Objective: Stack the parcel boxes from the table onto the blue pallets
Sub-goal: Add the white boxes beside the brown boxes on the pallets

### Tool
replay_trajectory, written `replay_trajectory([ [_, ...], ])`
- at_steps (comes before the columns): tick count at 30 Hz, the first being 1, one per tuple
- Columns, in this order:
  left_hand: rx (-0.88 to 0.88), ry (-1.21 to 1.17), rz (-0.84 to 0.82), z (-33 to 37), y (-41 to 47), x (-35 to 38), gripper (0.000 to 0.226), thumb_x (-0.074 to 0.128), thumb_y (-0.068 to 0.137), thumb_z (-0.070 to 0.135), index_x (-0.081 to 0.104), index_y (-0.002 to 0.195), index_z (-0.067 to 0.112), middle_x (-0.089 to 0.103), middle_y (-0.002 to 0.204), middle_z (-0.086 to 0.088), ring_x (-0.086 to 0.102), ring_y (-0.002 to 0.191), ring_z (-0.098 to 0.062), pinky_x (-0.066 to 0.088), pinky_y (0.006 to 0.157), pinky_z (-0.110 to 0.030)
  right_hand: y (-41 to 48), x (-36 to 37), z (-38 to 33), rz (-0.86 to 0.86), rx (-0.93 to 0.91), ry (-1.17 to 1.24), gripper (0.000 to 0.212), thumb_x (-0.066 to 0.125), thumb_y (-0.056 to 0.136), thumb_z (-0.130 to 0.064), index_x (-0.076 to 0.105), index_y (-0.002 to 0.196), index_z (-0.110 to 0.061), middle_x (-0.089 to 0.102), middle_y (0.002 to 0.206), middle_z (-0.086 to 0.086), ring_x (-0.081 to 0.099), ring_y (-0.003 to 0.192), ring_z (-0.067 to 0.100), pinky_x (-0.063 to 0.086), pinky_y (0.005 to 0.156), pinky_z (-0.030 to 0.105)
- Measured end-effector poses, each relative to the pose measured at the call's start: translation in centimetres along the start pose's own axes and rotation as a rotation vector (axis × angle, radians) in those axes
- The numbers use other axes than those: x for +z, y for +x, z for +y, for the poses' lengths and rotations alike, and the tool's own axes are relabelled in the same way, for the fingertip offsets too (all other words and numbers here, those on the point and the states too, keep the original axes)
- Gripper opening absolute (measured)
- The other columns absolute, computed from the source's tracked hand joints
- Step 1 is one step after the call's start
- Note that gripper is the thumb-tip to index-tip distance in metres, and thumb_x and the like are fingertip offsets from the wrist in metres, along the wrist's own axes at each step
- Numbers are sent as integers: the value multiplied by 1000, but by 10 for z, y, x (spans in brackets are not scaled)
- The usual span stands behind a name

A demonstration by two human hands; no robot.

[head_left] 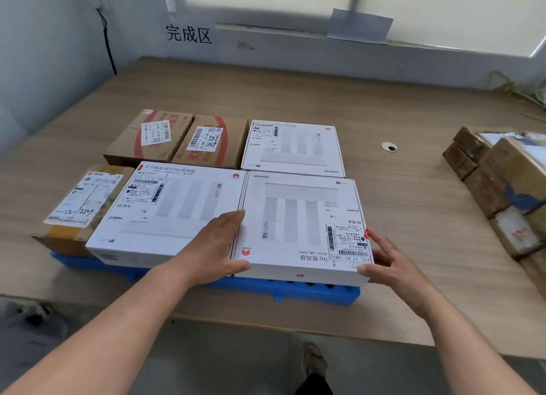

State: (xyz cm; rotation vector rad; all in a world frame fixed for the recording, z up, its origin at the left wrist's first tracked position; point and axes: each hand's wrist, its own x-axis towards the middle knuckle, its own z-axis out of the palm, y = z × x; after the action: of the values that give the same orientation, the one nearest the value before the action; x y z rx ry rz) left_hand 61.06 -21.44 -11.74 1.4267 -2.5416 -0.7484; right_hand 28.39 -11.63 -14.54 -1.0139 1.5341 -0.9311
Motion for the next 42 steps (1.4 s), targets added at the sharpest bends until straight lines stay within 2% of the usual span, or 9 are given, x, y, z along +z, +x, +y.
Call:
replay_trajectory([
  [4,7,16,-30,-3,0,0,79,67,84,41,27,148,20,17,155,13,10,141,-4,4,108,-12,1,2,-5,-7,16,17,92,69,62,-19,31,141,-42,65,119,4,66,99,16,55,68,22],
  [12,19,52,-46,-6,1,-2,77,66,84,36,27,148,20,17,154,13,10,140,-4,3,105,-9,-5,7,4,15,31,50,102,74,51,-33,35,145,-32,68,117,3,65,105,21,57,75,30],
  [20,26,86,-47,-6,0,-3,75,66,83,38,30,147,21,20,154,12,13,140,-5,8,109,-15,-6,11,4,8,59,69,79,64,65,-21,35,136,-43,73,102,-7,68,94,12,54,77,30],
  [25,25,97,-84,-6,3,-9,78,63,84,47,25,148,25,21,154,11,15,141,-7,15,114,-24,-5,7,-5,25,96,10,80,66,66,-24,38,140,-35,70,109,2,65,100,18,54,89,40],
  [28,7,37,-52,-3,10,-16,76,58,86,52,21,148,30,24,153,10,19,141,-9,20,113,-28,10,1,-15,138,79,-47,69,71,83,-21,39,144,-20,65,115,4,61,103,18,50,87,39],
  [30,0,30,24,0,20,-19,73,56,88,51,21,149,30,24,154,8,18,141,-10,18,112,-28,28,-2,-27,233,35,-119,56,62,92,-18,41,144,-14,62,119,5,59,103,19,48,88,39],
  [34,-43,76,171,3,55,-27,65,49,94,46,22,149,25,24,155,5,18,142,-14,17,114,-32,75,-6,-53,358,-48,-258,50,63,91,-21,48,138,-14,58,130,11,57,107,20,44,102,45],
  [39,-157,123,227,-7,106,-36,60,40,97,44,23,149,18,23,156,1,16,143,-18,16,114,-33,128,-3,-89,424,-72,-423,50,58,93,-23,46,141,-14,54,136,13,51,122,23,36,99,31],
  [42,-248,146,194,-18,134,-40,63,37,97,47,20,149,16,17,158,-1,11,145,-19,14,115,-36,158,-1,-98,420,-25,-477,52,54,94,-26,42,143,-12,53,135,12,50,123,26,36,97,31],
])
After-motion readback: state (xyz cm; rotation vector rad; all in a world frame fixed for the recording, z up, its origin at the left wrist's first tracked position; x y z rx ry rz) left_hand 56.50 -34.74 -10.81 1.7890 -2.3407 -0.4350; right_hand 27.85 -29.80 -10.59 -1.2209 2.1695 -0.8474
